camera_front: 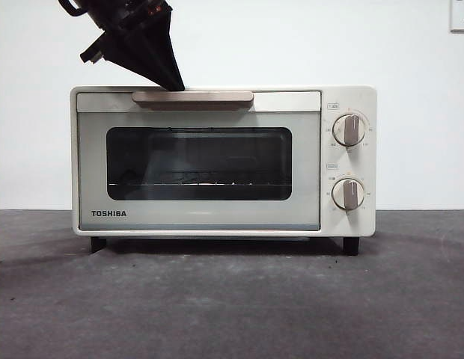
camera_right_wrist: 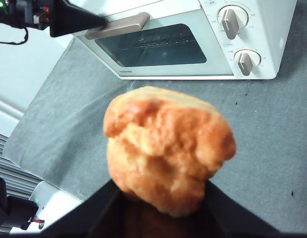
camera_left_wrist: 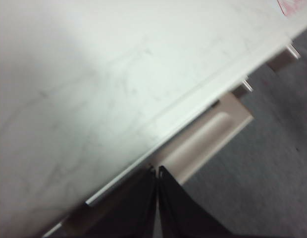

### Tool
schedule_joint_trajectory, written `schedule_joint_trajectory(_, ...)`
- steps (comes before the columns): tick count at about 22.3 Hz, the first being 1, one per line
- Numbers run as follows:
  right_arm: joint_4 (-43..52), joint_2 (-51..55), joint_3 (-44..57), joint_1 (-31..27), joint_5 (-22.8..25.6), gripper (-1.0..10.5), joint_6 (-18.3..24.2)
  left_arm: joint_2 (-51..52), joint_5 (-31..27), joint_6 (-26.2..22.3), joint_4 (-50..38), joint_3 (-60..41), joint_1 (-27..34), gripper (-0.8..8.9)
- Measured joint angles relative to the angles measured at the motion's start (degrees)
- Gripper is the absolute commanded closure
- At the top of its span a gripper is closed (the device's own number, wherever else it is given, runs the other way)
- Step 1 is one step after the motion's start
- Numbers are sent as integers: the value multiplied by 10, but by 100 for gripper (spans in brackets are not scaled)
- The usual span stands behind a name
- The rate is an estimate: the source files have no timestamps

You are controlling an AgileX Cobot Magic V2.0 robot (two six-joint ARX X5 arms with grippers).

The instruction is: The left arm flap open the oven, the right arm pick bread and place it into oven, the left arm flap close the oven

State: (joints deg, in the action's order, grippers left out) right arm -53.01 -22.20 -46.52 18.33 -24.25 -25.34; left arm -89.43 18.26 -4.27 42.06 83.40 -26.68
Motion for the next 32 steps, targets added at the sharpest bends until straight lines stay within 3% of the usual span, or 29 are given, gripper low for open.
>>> schedule_joint_trajectory(11, -1, 0, 0, 0, 0, 794, 0, 5, -11, -27, 86, 5, -36, 802)
schedule_joint_trajectory(19, -3, 0, 0, 0, 0, 794, 0, 19, -13, -28, 81, -44, -69, 802)
schedule_joint_trajectory(23, -3, 0, 0, 0, 0, 794, 0, 54, -7, -9, 30, -120, -84, 802)
schedule_joint_trajectory(29, -3, 0, 0, 0, 14, 794, 10, 153, -37, 53, -135, -288, -108, 803)
schedule_joint_trajectory(32, -3, 0, 0, 0, 20, 794, 13, 169, -51, 83, -165, -350, -120, 803)
